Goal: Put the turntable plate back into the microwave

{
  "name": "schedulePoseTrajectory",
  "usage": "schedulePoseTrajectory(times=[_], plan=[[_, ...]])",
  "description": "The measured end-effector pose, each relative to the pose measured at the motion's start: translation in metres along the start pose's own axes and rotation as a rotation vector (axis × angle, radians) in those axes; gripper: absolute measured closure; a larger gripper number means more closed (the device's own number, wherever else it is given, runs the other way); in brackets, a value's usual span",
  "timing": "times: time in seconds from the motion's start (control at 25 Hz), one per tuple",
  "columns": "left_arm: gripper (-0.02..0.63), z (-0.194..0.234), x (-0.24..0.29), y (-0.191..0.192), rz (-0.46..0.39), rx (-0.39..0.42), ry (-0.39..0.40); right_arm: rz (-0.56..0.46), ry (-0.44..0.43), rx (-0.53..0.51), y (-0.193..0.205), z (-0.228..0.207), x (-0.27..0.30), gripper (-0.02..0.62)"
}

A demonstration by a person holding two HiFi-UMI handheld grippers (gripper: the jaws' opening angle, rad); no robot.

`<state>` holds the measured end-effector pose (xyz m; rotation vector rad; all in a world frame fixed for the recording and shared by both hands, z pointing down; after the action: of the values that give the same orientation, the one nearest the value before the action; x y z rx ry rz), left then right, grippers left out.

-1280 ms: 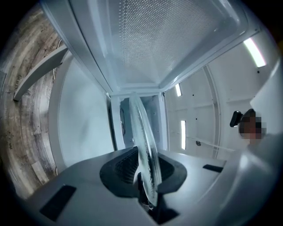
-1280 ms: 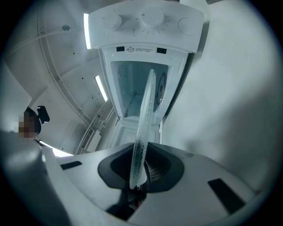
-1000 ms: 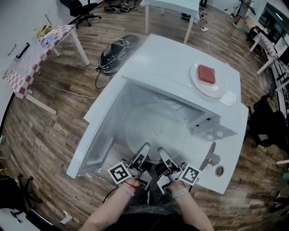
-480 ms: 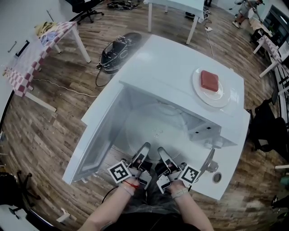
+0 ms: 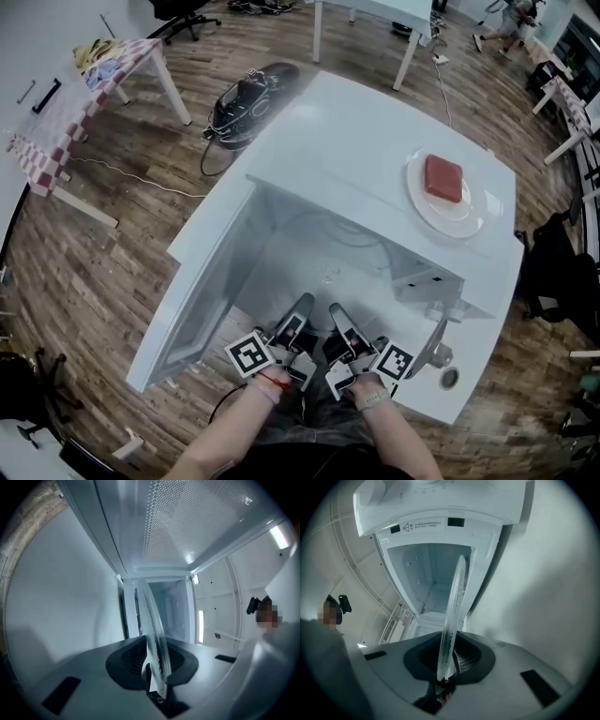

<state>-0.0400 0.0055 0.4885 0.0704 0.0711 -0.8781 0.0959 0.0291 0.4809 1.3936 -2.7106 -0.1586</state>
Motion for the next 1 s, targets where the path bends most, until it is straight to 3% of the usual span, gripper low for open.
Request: schedulePoseTrajectory(times=[1.0], plan=[[0.558, 0.014, 0.032, -0.014, -0.013, -0.007, -0.009, -0.024, 0.005, 0.008, -0.027, -0.012, 0.023, 0.545]])
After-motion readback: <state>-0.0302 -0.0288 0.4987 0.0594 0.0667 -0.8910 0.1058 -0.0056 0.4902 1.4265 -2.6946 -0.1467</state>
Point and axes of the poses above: the fingertips, and each gripper's own axes: x forward along the fingers, z to its left, y out of its underside, the point moved 6 cm from there along -x, backward along the fingers
